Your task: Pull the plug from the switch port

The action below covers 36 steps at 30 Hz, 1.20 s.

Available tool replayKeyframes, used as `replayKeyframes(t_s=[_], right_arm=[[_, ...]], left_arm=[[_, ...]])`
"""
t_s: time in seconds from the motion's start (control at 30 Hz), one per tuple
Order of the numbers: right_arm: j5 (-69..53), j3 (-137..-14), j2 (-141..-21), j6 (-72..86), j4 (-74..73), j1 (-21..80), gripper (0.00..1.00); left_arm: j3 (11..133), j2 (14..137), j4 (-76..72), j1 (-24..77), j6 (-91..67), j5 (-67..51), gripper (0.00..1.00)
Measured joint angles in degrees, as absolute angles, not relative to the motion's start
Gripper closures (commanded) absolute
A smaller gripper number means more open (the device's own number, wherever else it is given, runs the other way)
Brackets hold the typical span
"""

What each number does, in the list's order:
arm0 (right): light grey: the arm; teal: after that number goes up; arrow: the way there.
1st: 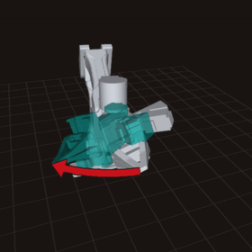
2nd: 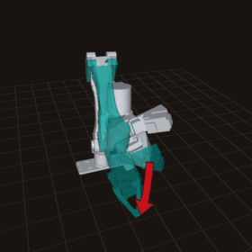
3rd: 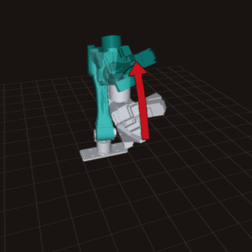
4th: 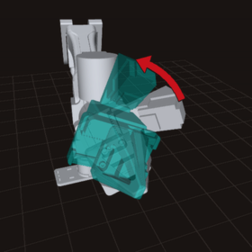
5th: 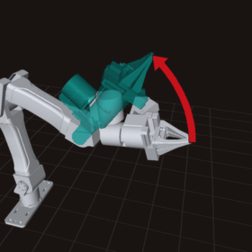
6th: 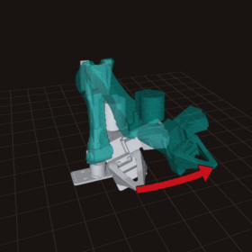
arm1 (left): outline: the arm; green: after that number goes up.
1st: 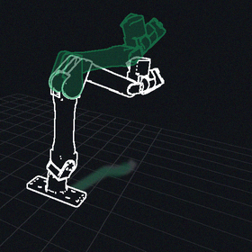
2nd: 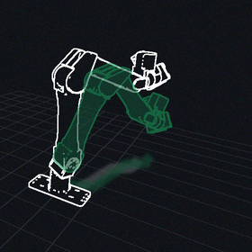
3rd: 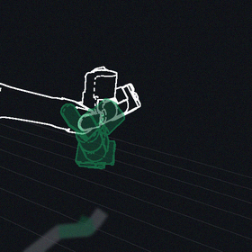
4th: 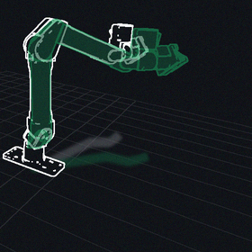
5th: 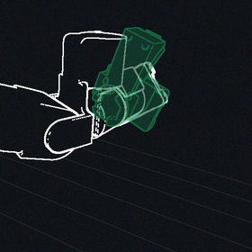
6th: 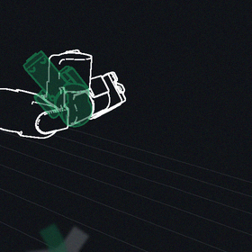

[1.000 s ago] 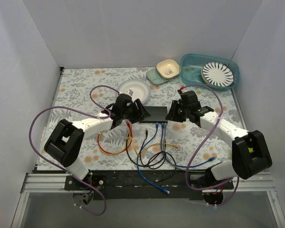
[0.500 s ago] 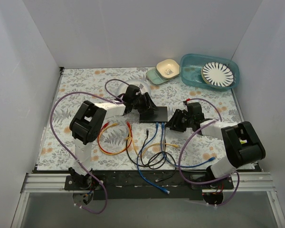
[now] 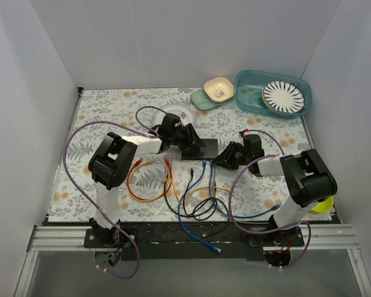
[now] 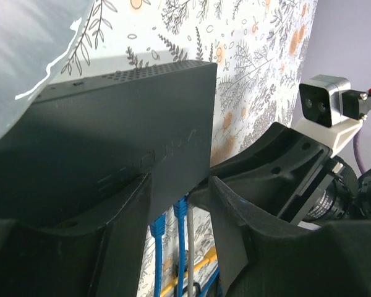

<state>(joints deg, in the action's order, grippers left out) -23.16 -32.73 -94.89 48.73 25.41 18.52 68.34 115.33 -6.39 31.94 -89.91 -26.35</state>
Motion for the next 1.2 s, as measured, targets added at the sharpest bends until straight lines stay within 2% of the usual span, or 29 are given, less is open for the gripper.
replayKeyframes(t_s=[0.27, 0.53, 0.7, 0.87, 1.03, 1.2], right_arm=[[-24.4, -30.2, -95.0, 50.2, 28.9, 16.7, 0.72], [-27.4, -29.4, -97.0, 52.9, 33.1, 15.1, 0.64], [-28.4, -29.4, -98.0, 54.5, 35.0, 14.2, 0.65], [-30.2, -29.4, -99.4, 55.6, 36.4, 13.5, 0.74], [-32.3, -29.2, -100.8, 56.3, 38.2, 12.9, 0.97], [-33.1, -28.3, -101.3, 56.4, 40.6, 12.5, 0.99]], left_arm=[[65.8, 114.4, -8.7, 31.9, -90.9, -26.9, 0.59], [65.1, 114.3, -9.8, 31.9, -91.4, -27.5, 0.59], [65.0, 114.3, -10.0, 31.9, -91.5, -27.6, 0.59], [64.9, 114.3, -10.2, 31.9, -91.5, -27.7, 0.59], [64.9, 114.3, -10.2, 31.9, -91.5, -27.7, 0.59], [64.7, 114.3, -10.4, 31.8, -91.5, -27.8, 0.59]])
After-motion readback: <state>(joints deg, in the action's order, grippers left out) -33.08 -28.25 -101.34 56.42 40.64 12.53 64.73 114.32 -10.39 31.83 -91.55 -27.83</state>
